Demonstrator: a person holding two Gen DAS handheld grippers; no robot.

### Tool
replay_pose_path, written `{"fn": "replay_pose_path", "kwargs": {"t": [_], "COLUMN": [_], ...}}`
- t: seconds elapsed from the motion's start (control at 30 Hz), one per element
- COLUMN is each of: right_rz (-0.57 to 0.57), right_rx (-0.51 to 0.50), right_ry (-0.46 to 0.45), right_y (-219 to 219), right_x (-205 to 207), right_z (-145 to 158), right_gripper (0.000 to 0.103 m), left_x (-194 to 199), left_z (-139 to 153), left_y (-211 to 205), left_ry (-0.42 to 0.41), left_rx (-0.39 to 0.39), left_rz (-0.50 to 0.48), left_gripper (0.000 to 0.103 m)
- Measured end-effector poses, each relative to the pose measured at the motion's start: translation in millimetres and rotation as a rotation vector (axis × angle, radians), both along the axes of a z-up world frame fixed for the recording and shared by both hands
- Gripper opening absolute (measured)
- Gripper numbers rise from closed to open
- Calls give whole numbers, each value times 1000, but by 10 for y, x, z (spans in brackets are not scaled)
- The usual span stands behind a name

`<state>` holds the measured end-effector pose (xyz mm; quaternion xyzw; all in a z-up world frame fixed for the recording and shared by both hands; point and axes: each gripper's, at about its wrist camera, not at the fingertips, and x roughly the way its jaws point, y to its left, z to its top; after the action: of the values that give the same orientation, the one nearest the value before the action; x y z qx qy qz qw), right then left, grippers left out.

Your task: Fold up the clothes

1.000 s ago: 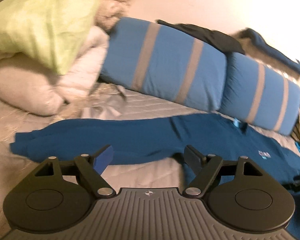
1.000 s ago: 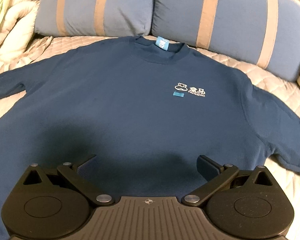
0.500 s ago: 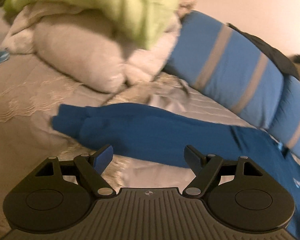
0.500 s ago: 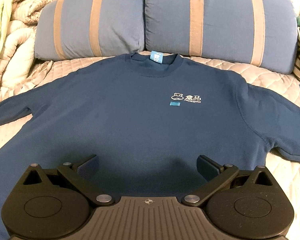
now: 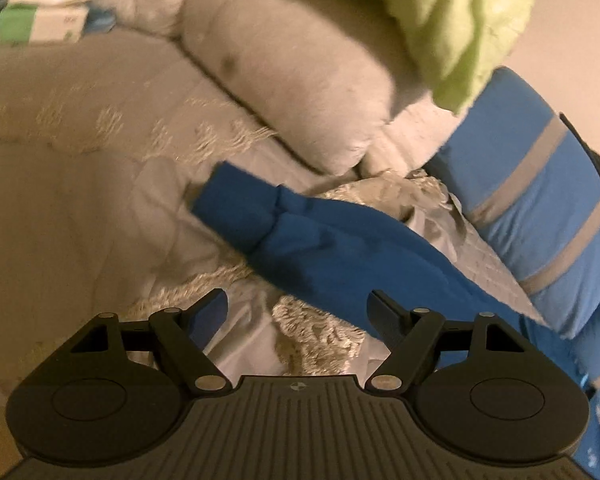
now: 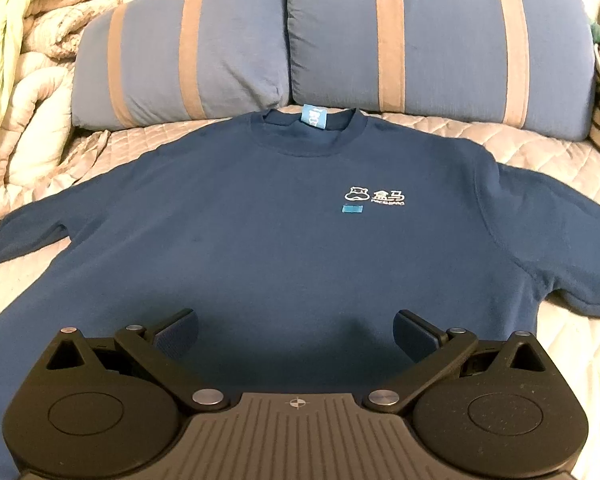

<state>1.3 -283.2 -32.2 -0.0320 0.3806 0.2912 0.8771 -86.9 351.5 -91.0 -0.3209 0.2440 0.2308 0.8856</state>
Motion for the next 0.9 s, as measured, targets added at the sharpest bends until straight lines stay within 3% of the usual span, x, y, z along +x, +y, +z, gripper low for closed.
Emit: {"fn": "replay_pose_path", "kwargs": {"t": [0.37,0.63,0.73,0.87,0.9], "right_rz": [20,24,18,15,15], "right_rx": [-44,-99,-80,-64,-64], "right_ry": [10,-27,-13,-1,0], "right_y": [104,177,140,121,123], "right_x": [-4,-66,-40,-20,-13], "right_z": [-5,0,-2,-7,-10], "right_gripper": [103,103,103,103,103], "left_x": [-73,77,177,240,247], "left_z": [9,-291,-427,-486,-491], "left_y": [179,487,570,617,627], "left_ry": [-71,-166,-171,-158,-150], "left_rx": [-61,-337,-403,-411,-417], "left_rz": [44,108,126,153,158], "left_gripper": [61,55,48,21,19]}}
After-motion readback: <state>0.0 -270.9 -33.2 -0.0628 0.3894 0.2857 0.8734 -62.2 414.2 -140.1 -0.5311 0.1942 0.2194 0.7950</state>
